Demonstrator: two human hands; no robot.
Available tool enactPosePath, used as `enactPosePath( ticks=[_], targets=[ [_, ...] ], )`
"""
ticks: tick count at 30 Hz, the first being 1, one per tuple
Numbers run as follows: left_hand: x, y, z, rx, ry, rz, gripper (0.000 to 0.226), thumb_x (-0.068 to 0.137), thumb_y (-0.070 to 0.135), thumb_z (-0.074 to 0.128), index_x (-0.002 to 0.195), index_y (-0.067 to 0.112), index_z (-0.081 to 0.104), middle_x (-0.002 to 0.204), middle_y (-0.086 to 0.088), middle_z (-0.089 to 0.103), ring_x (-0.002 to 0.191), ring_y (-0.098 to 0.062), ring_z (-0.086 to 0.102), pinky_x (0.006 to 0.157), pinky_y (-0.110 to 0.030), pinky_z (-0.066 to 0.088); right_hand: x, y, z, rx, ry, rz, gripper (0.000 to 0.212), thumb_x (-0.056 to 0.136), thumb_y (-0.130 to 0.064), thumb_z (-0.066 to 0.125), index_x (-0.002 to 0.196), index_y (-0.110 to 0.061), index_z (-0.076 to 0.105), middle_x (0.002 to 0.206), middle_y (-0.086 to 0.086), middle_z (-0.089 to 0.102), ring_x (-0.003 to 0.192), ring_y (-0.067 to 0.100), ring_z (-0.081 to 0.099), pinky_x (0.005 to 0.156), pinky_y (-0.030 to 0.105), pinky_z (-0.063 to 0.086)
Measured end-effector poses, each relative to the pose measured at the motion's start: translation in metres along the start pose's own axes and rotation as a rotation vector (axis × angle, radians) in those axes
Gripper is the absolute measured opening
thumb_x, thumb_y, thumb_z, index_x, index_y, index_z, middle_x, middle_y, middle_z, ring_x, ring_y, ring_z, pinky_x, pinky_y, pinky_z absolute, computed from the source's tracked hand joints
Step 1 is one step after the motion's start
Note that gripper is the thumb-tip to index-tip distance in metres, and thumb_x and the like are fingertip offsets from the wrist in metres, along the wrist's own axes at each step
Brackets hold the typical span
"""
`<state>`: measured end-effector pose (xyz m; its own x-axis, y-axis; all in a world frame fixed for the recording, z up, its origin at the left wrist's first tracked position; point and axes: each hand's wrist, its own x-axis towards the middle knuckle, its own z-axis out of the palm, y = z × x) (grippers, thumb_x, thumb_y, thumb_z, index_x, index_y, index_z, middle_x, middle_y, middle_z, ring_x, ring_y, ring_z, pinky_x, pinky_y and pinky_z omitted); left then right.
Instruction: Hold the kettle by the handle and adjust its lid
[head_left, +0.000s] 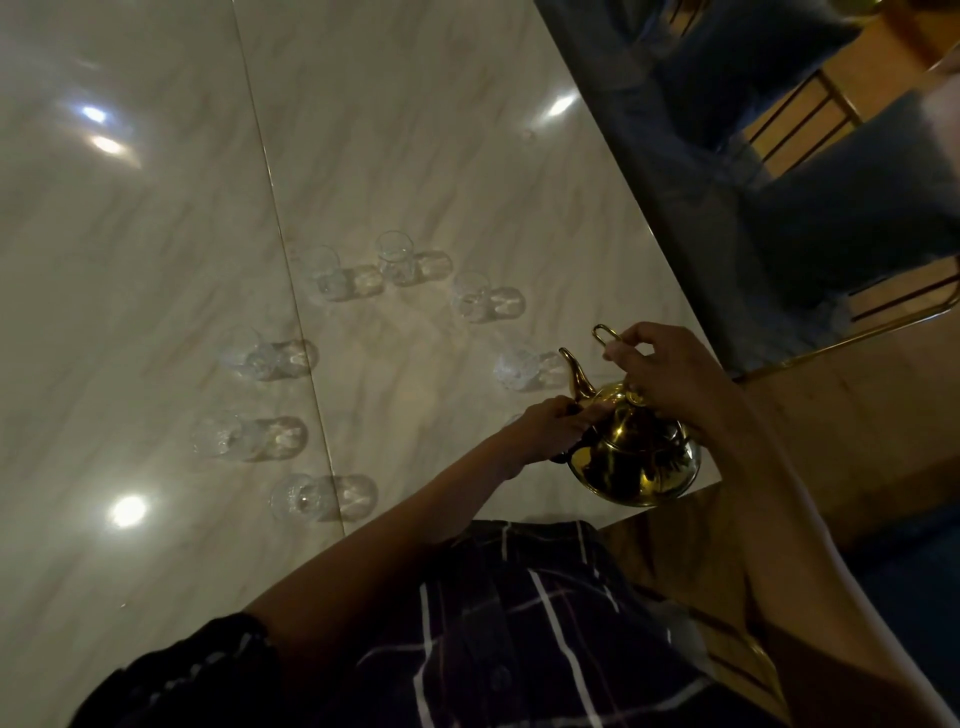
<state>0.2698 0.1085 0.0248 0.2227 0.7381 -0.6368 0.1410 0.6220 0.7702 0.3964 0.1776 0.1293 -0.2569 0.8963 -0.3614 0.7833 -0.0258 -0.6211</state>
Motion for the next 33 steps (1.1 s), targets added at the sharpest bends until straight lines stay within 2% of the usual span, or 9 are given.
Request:
enactPosePath(
  ticks=[6,12,19,27,33],
  targets=[
    [-0.0018,-0.0001,-0.002,-0.017,-0.014,-0.005,0.062,0.095,0.069,0.05,0.124,0.015,0.063,0.127,-0.01,0.067,0.12,-0.027,0.064,0.096,-0.046,0.058,0.0005,-0.0018,0.0004,-0.004,-0.008,-0.001,0.023,0.097,-0.035,0.057,0.103,-0.016,0.067,0.078,0.001,0.064,0.071,0.009,0.061,0.06,0.026,0.043],
    [-0.0067,0.0037,-0.0017,-0.004,-0.006,0.011,0.06,0.099,0.062,0.047,0.124,0.01,0.063,0.128,-0.016,0.065,0.12,-0.031,0.064,0.098,-0.048,0.056,0.0013,-0.0024,-0.0001,-0.009,-0.018,0.002,0.022,0.097,-0.035,0.057,0.102,-0.016,0.067,0.078,0.001,0.065,0.073,0.012,0.062,0.062,0.027,0.044],
    [-0.0067,0.0017,-0.0013,0.0,-0.001,0.015,0.06,0.098,0.065,0.048,0.12,0.012,0.065,0.125,-0.014,0.068,0.118,-0.031,0.065,0.1,-0.053,0.055,0.001,-0.0025,-0.0002,-0.005,-0.027,0.014,0.022,0.097,-0.035,0.057,0.103,-0.016,0.067,0.076,-0.002,0.062,0.068,0.008,0.059,0.06,0.026,0.043],
    [-0.009,0.006,-0.0023,0.008,-0.008,0.015,0.061,0.1,0.061,0.047,0.125,0.008,0.063,0.13,-0.018,0.066,0.121,-0.033,0.064,0.102,-0.05,0.055,0.0016,-0.0034,0.0004,-0.007,-0.026,0.017,0.023,0.097,-0.037,0.057,0.103,-0.018,0.067,0.076,0.0,0.064,0.069,0.009,0.06,0.06,0.025,0.042],
    [-0.0084,0.0065,-0.0031,-0.006,-0.018,0.012,0.059,0.1,0.062,0.047,0.122,0.01,0.063,0.126,-0.017,0.067,0.108,-0.025,0.062,0.1,-0.049,0.053,0.0015,-0.0064,-0.0001,-0.013,-0.02,0.009,0.022,0.097,-0.037,0.057,0.102,-0.018,0.067,0.078,0.0,0.064,0.072,0.009,0.061,0.06,0.025,0.042]
  ],
)
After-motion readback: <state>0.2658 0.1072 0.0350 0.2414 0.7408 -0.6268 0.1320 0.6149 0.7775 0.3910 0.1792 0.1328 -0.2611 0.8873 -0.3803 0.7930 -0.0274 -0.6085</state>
